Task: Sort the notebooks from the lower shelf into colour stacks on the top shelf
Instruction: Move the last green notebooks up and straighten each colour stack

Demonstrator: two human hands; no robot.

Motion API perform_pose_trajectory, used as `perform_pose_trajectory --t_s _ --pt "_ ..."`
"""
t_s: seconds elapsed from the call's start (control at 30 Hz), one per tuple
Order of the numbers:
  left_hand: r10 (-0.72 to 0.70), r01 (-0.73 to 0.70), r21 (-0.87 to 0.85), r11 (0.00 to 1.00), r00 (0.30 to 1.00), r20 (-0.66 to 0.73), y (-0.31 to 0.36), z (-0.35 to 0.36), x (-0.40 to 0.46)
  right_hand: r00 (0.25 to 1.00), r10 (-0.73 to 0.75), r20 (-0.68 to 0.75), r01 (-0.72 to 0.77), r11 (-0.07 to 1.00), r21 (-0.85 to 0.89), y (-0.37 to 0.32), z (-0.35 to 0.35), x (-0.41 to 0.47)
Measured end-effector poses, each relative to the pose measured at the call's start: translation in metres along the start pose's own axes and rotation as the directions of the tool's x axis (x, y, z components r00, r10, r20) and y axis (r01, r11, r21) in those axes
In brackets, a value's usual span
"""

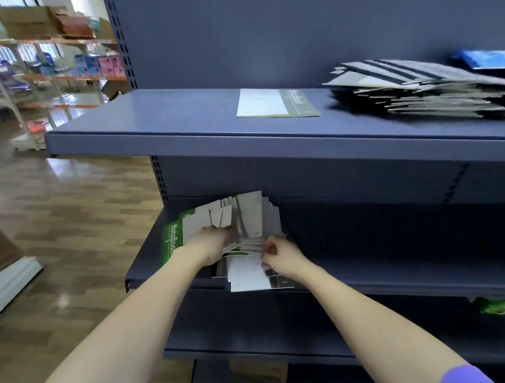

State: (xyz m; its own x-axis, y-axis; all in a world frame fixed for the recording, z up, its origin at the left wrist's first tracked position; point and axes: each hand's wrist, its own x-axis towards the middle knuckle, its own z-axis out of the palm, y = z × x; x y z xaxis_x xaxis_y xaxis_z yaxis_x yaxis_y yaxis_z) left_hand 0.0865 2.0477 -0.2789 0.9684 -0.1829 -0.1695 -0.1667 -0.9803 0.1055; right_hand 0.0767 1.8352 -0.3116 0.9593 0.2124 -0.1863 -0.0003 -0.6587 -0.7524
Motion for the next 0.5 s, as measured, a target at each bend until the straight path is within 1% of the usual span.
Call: perform_pose_trajectory --t_s 0.07,0.1,0.13,0.2,0.23,0.27,0.33,0.43,0.5 --pt "0.025 -0.025 -0.035 0.999 1.000 -0.009 0.012 -0.006 -0.002 1.000 0.014 0.000 -0.014 1.000 0.024 0.001 -0.007 -0.003" --pt "0.030 -0.030 -0.027 0.999 0.999 -0.012 0.021 -0.010 -0.003 1.000 0.030 -0.006 -0.029 0.996 0.088 0.000 -0.010 -0.004" --pt "0.037 -0.037 -0.010 0.999 0.999 -0.020 0.032 -0.012 -0.004 0.998 0.062 -0.003 -0.060 0.977 0.203 -0.003 -0.012 -0.007" --pt "0.068 -0.067 0.030 0.997 0.997 -0.040 0.056 -0.018 -0.008 0.990 0.130 0.052 -0.139 0.875 0.464 -0.009 -0.017 -0.016" --pt "0.098 -0.096 0.035 0.995 0.994 -0.049 0.067 -0.020 -0.011 0.985 0.155 0.076 -0.171 0.815 0.554 -0.010 -0.020 -0.019" --pt "0.135 -0.135 0.013 0.991 0.989 -0.059 0.077 -0.021 -0.013 0.980 0.179 0.092 -0.197 0.766 0.612 -0.009 -0.022 -0.022" --pt "0.210 -0.219 -0.088 0.972 0.972 -0.103 0.095 -0.020 -0.017 0.967 0.231 0.108 -0.238 0.665 0.708 -0.004 -0.026 -0.026" --pt "0.268 -0.291 -0.228 0.929 0.955 -0.129 0.119 -0.012 -0.025 0.943 0.303 0.140 -0.270 0.450 0.851 0.005 -0.030 -0.032" --pt "0.296 -0.311 -0.285 0.907 0.951 -0.094 0.126 -0.004 -0.027 0.925 0.352 0.141 -0.289 0.414 0.863 0.010 -0.032 -0.036"
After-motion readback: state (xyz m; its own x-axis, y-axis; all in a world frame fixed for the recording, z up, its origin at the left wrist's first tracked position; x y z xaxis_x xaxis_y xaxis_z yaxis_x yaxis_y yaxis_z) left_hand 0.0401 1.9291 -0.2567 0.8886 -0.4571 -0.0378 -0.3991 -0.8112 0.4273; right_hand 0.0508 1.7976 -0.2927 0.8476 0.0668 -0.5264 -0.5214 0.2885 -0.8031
